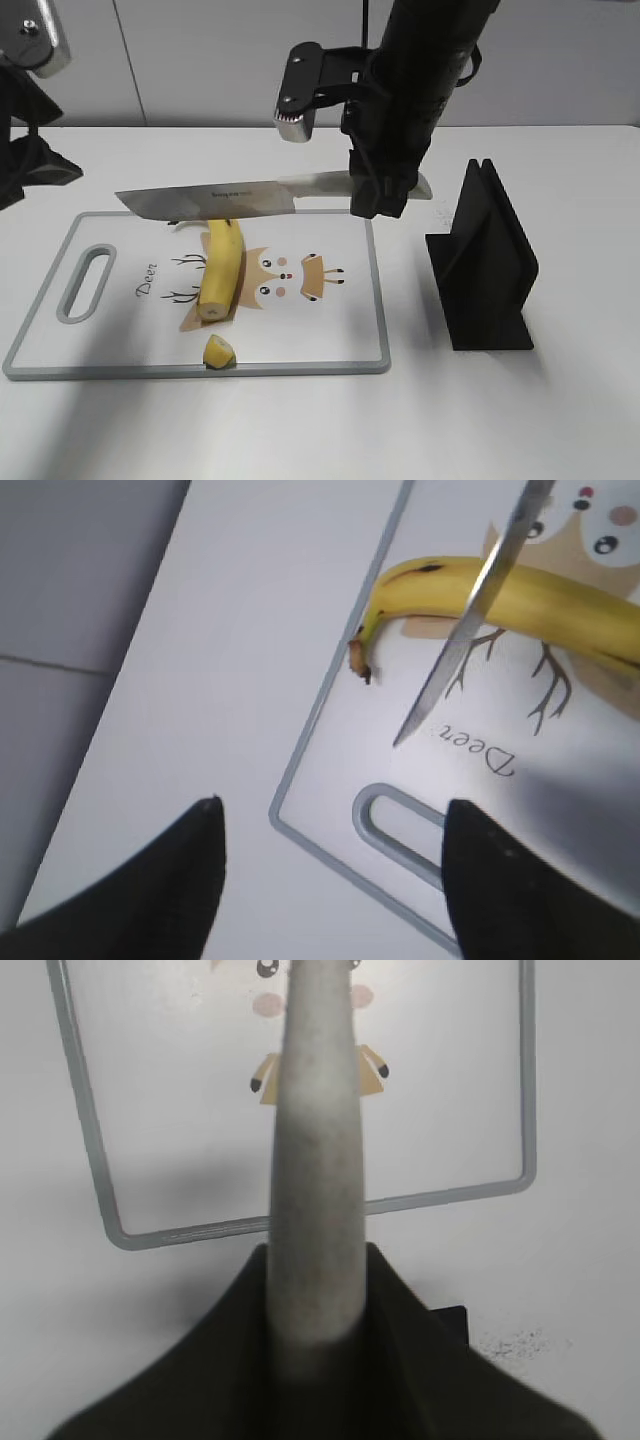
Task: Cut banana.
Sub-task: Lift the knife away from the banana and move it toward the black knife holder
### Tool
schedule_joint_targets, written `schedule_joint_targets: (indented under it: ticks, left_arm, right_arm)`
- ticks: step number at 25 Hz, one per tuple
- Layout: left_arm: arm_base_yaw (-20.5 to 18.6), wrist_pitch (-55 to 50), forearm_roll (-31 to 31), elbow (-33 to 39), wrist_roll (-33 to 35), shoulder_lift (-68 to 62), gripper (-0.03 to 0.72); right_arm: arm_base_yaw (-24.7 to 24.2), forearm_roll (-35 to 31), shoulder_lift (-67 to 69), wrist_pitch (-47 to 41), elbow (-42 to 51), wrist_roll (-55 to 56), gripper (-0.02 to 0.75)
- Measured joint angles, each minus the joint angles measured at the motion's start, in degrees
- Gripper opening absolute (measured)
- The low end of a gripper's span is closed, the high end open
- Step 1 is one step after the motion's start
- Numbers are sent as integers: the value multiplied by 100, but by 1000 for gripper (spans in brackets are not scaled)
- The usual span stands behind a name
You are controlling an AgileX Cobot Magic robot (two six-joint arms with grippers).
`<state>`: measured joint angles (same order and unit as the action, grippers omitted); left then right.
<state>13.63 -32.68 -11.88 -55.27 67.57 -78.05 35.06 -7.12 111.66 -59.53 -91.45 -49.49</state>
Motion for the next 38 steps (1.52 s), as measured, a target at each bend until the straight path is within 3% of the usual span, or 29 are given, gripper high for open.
schedule_joint_targets:
  ticks: [5, 15, 26, 32, 38]
  left_arm:
    - [-312, -247, 2, -6, -719, 192, 643]
    - [-632, -837, 265, -213, -3255, 258, 633]
    - [-1270, -2764, 675, -1085, -5321, 293, 593]
    - [-1317, -3265, 1221, -1017, -5622, 535, 584]
    - [-1317, -2990, 1188, -480, -5651, 1294, 577]
  right_arm:
    - [0, -62, -50, -149, -13, 691, 172]
    - [-88, -115, -688, -199, -59, 2277, 171]
    - [-874, 20, -1591, -572, -59, 4285, 171]
    - [-1566, 51, -1996, -783, 72, 4949, 171]
    - [-1714, 128, -2480, -420, 909, 5312, 171]
